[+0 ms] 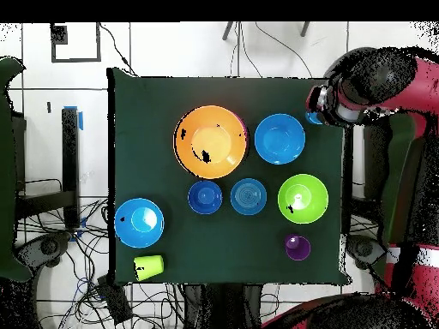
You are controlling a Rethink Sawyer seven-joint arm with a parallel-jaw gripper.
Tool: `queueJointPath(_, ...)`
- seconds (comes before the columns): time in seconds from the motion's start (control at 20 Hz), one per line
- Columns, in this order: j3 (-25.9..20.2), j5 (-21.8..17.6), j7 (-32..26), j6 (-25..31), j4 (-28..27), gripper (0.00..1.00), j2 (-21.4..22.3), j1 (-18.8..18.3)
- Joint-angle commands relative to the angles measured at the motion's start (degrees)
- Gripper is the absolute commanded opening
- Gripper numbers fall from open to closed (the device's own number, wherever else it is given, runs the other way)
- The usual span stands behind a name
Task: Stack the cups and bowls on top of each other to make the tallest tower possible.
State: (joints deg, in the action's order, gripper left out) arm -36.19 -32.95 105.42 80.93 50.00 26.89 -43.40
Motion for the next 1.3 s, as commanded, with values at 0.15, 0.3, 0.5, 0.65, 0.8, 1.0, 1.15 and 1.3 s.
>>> queueJointPath(0.15, -0.99, -0.89, -18.79, 8.25, -2.80, 1.00, 0.72, 1.35)
queueJointPath(0.3, -0.87, -0.41, -18.15, 5.70, -0.54, 1.00, 0.66, 0.78)
queueJointPath(0.5, -0.88, 0.22, -17.47, 0.15, 2.72, 1.00, -0.84, -0.13)
queueJointPath(0.65, -0.93, 0.31, -17.15, -2.45, 3.31, 1.00, -2.55, -0.35)
queueJointPath(0.8, -0.92, 0.69, -16.44, -6.23, 5.59, 1.00, -3.12, -1.16)
queueJointPath(1.0, -0.52, 0.73, -15.61, -8.64, 7.53, 1.00, -2.84, -1.32)
queueJointPath(1.15, -0.43, 0.98, -15.23, -9.87, 8.70, 1.00, -2.62, -1.51)
queueJointPath(1.3, -0.13, 0.79, -14.50, -11.71, 9.97, 1.00, -2.28, -1.67)
